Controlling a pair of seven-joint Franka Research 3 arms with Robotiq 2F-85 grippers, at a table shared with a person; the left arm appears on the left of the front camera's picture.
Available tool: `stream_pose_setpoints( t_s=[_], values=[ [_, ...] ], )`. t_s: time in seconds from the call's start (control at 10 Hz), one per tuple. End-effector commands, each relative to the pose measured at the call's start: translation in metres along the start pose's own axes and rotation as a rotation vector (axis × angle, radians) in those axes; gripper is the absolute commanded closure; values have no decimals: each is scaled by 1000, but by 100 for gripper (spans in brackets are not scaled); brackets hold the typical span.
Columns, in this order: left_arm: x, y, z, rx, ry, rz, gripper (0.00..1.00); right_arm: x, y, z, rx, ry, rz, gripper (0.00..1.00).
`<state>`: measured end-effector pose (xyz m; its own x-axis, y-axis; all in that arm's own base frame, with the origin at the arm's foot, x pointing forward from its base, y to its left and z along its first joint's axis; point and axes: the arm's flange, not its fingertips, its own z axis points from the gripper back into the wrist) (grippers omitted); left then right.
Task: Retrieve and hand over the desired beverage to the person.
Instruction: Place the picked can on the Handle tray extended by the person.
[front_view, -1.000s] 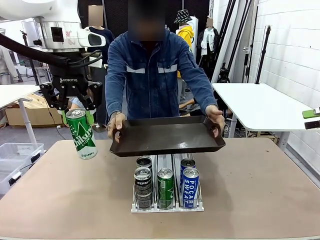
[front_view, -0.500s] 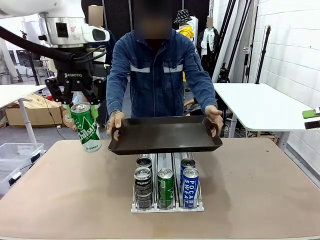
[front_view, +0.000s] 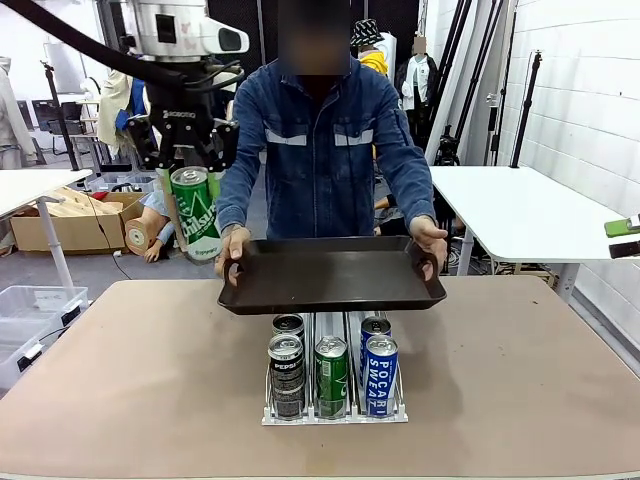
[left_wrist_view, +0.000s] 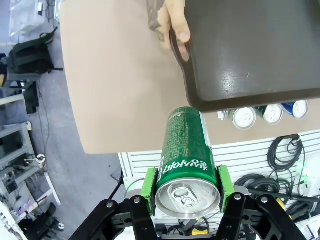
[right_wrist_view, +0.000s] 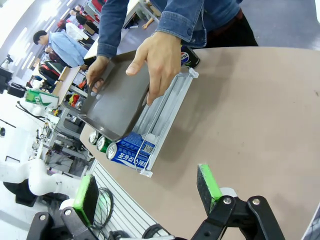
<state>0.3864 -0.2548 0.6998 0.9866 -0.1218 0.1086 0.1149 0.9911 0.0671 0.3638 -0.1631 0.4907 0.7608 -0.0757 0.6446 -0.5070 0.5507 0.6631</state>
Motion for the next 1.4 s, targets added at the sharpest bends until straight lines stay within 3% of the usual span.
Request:
stream_pose_setpoints(
  t_s=[0.0, 0.8, 1.3],
  values=[
    [23, -12, 16, 28, 7, -22, 100, 1, 1, 0, 6, -5, -3, 0],
    [132, -30, -6, -78, 104, -180, 100, 1, 1, 0, 6, -5, -3, 0],
    [171, -46, -46, -80, 199, -211, 100, 1, 1, 0, 6, -5, -3, 0]
  ],
)
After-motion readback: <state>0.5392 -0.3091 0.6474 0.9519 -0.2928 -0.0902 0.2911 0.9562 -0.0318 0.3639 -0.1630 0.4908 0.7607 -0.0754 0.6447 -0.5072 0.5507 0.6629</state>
